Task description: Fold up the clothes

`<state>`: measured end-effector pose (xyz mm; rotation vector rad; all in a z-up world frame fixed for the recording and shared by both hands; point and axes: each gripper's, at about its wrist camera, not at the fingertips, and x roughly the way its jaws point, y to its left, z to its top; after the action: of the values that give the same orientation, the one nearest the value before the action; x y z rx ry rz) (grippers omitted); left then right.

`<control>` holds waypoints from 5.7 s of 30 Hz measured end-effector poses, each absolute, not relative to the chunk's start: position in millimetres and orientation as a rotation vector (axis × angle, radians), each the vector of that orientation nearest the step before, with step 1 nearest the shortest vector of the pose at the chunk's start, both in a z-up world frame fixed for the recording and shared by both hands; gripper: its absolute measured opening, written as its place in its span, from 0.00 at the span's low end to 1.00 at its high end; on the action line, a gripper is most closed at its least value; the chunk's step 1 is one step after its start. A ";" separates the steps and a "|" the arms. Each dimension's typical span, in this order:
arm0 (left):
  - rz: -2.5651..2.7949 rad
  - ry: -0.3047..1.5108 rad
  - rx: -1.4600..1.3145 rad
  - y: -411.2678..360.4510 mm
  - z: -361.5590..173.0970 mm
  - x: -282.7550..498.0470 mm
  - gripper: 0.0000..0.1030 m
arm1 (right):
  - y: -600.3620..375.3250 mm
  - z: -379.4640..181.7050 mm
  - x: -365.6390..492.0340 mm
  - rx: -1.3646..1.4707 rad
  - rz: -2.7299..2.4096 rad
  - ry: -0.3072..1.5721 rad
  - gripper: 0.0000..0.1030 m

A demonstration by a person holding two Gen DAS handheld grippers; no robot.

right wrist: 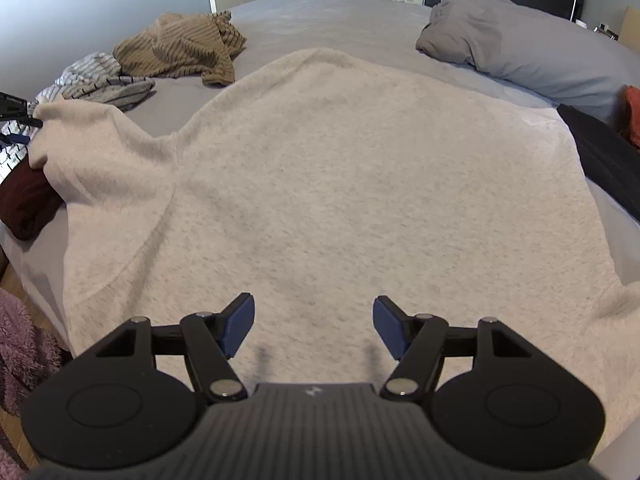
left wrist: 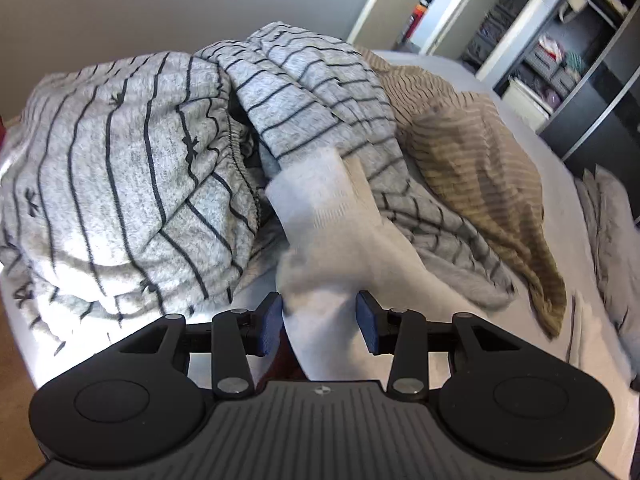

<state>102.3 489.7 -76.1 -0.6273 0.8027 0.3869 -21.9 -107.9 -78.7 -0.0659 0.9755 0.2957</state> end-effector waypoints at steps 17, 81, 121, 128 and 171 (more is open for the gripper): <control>0.031 0.415 -0.500 376.3 57.6 62.2 0.03 | -117.4 -70.0 -30.2 -0.077 0.267 0.931 0.67; -0.212 0.944 0.072 145.1 -26.3 84.2 0.50 | -226.4 -29.8 -66.5 0.060 0.147 0.931 0.04; -0.209 1.269 0.011 157.3 -101.4 201.4 0.10 | -271.5 -54.0 41.5 0.009 0.024 0.911 0.08; -0.215 1.200 0.025 159.5 -99.7 198.7 0.24 | -295.8 -88.2 48.0 0.077 -0.047 0.987 0.27; -0.061 1.086 0.120 182.3 -82.6 40.1 0.45 | -322.8 -78.7 -28.0 0.334 -0.236 0.956 0.38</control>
<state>40.1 182.3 -82.6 0.1200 1.0864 -0.0612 -28.0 -322.8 -78.7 0.3337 0.9556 -0.2360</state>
